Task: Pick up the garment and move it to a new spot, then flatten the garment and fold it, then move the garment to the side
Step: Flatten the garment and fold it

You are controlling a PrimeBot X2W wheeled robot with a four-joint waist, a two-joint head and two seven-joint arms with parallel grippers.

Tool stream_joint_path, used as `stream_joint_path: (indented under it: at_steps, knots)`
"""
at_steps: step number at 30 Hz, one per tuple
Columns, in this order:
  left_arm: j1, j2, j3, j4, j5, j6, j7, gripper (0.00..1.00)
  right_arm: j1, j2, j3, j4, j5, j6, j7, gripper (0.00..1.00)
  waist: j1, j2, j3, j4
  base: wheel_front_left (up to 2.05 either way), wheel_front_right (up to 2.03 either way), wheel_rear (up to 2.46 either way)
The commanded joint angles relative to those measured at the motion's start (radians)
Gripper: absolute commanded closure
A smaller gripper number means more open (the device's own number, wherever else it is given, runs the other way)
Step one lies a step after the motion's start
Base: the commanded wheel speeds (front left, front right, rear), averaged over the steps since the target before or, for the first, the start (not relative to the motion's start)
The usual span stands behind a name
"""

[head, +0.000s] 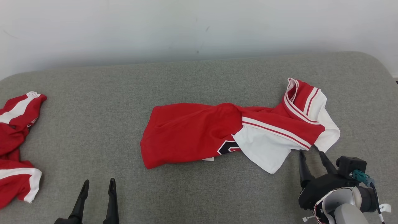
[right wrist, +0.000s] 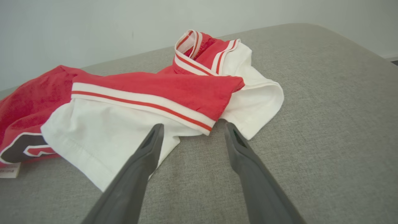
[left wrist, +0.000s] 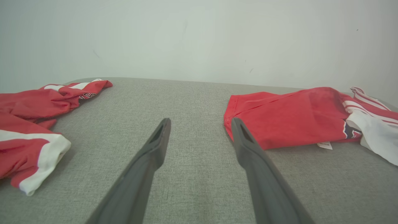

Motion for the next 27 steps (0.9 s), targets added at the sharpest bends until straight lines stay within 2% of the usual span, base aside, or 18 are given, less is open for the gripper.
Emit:
stream_joint_path:
  at_steps: [1, 3, 5, 10, 18, 26, 27]
  knots:
    - [0.004, 0.000, -0.002, -0.003, 0.000, 0.001, -0.003, 0.00, 0.027, 0.003, 0.000, -0.031, -0.010, -0.002, 0.040, 0.00, 0.0001, 0.0000, 0.002, 0.003, 0.00, 0.00, 0.00]
    - [-0.003, -0.001, -0.007, -0.002, -0.001, 0.001, -0.003, 0.00, 0.057, 0.007, 0.004, -0.084, -0.026, -0.002, 0.111, 0.00, 0.0001, 0.0000, 0.005, 0.007, 0.00, 0.00, 0.00]
    - [-0.008, -0.001, -0.010, 0.000, -0.002, 0.001, -0.003, 0.00, 0.077, 0.009, 0.026, -0.131, 0.007, -0.002, 0.167, 0.00, 0.0001, 0.0000, 0.009, 0.012, 0.00, 0.00, 0.00]
    - [-0.016, -0.001, -0.011, 0.001, -0.004, 0.001, -0.003, 0.00, 0.092, 0.008, 0.059, -0.196, 0.019, -0.002, 0.278, 0.00, 0.0001, 0.0000, 0.023, 0.024, 0.00, 0.00, 0.00]
    - [-0.031, -0.002, -0.020, 0.006, -0.007, 0.001, -0.003, 0.00, 0.031, 0.007, 0.043, -0.146, -0.058, -0.002, 0.419, 0.00, 0.0001, 0.0000, 0.046, 0.049, 0.00, 0.00, 0.00]
    - [-0.041, -0.002, -0.035, 0.017, -0.013, 0.001, -0.003, 0.00, -0.025, 0.008, 0.011, -0.046, -0.099, -0.002, 0.459, 0.00, 0.0001, 0.0000, 0.060, 0.077, 0.00, 0.00, 0.00]
    - [-0.041, -0.001, -0.034, 0.017, -0.014, 0.001, -0.003, 0.00, -0.030, 0.009, 0.011, -0.032, -0.101, -0.002, 0.462, 0.12, 0.0001, 0.0000, 0.060, 0.079, 0.00, 0.00, 0.00]
